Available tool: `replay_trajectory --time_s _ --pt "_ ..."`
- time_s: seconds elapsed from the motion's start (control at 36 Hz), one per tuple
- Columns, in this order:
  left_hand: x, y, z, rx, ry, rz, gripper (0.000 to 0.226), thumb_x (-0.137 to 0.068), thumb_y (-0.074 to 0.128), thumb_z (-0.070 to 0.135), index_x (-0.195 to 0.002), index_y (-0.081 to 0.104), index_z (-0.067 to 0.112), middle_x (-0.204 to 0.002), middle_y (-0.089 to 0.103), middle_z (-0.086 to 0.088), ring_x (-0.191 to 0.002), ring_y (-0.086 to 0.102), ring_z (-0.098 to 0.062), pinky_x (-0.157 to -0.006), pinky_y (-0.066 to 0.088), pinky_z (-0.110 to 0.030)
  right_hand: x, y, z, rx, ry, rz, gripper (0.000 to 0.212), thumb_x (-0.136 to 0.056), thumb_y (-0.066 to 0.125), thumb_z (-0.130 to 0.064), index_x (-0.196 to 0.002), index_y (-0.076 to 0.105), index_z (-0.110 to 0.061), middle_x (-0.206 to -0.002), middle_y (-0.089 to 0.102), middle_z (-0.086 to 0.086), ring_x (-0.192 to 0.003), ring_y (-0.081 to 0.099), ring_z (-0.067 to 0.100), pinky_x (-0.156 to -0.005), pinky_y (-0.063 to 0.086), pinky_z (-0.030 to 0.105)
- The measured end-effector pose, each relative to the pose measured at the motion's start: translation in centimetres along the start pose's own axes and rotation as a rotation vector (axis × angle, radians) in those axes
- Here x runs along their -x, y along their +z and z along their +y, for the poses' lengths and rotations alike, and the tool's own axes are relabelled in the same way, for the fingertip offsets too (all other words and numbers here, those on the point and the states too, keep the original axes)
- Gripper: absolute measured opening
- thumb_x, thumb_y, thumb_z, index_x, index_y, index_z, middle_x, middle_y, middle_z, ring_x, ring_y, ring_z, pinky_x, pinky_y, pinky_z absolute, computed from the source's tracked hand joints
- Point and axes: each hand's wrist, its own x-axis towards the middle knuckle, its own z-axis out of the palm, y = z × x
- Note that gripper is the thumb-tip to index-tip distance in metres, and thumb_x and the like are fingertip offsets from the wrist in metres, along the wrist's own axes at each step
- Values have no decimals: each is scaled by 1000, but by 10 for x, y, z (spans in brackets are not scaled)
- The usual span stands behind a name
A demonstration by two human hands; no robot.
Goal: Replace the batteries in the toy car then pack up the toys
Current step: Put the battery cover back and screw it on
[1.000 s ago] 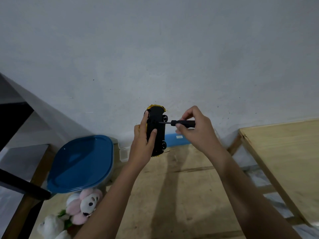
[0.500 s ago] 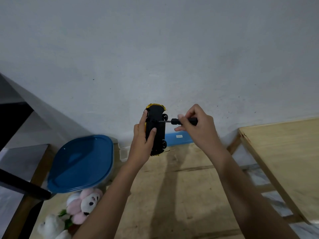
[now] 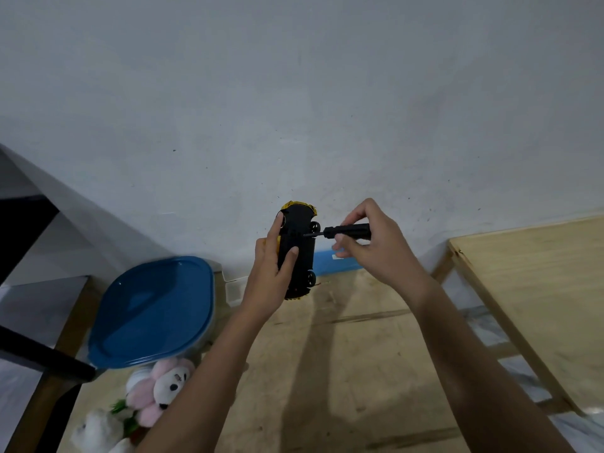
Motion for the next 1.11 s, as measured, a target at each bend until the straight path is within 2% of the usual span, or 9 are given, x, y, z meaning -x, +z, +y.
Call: replay_trajectory --time_s 0.14,0.33,0.47,0.58,0.64,0.75,0.86,1.0,1.11 --pt "2 -1 0 16 7 -5 57 -100 41 31 -145 10 47 -122 37 3 -91 40 24 -74 32 -6 1 2 -3 -32 45 94 24 -94 52 -29 -94 42 -7 -87 61 8 -58 69 18 -69 59 44" --pt "3 -8 1 9 23 -15 58 -99 42 32 -142 8 50 -120 38 -1 -90 44 12 -73 38 -17 7 5 -7 74 43 83 27 -92 56 -29 -95 42 -6 -75 60 16 -46 61 15 -48 54 29" --pt "8 -11 0 9 22 -21 57 -99 41 33 -145 9 45 -121 38 0 -92 43 11 -78 37 -21 12 3 -6 90 1 -64 22 -91 58 -19 -106 41 -18 -90 57 9 -62 64 15 -53 55 24" --pt "11 -11 -4 5 24 -40 58 -99 41 33 -144 9 48 -119 39 0 -91 45 11 -75 39 -18 17 8 -9 47 71 90 27 -92 56 -31 -90 52 -4 -73 63 15 -52 61 13 -53 56 30" --pt "13 -10 -5 9 19 -50 58 -99 41 33 -145 9 46 -119 39 1 -90 44 14 -72 36 -9 18 11 -6 49 66 145 28 -92 54 -34 -91 54 -5 -82 61 13 -59 61 12 -53 56 27" --pt "16 -8 -9 23 24 -52 57 -99 42 33 -143 9 49 -119 39 0 -92 44 14 -74 37 -15 23 14 -1 12 11 78 21 -85 65 -11 -102 53 -17 -96 53 0 -83 63 16 -60 58 25" --pt "20 -6 -12 56 8 -50 58 -99 42 31 -146 11 44 -120 38 3 -91 39 27 -73 32 -7 28 19 -7 40 38 186 16 -88 62 -21 -93 53 -9 -77 63 9 -53 66 14 -55 56 22" --pt "22 -3 -12 78 15 -61 58 -99 43 32 -146 11 44 -120 38 3 -91 40 27 -74 33 -7 35 19 -2 97 -7 129 16 -87 62 -13 -97 50 -12 -105 54 6 -81 66 15 -57 57 23" --pt "23 2 -11 86 13 -62 59 -98 44 33 -145 11 46 -120 40 2 -93 43 19 -77 37 -21 37 15 -5 96 39 171 14 -88 62 -12 -92 51 -6 -89 62 16 -56 66 15 -53 56 24"
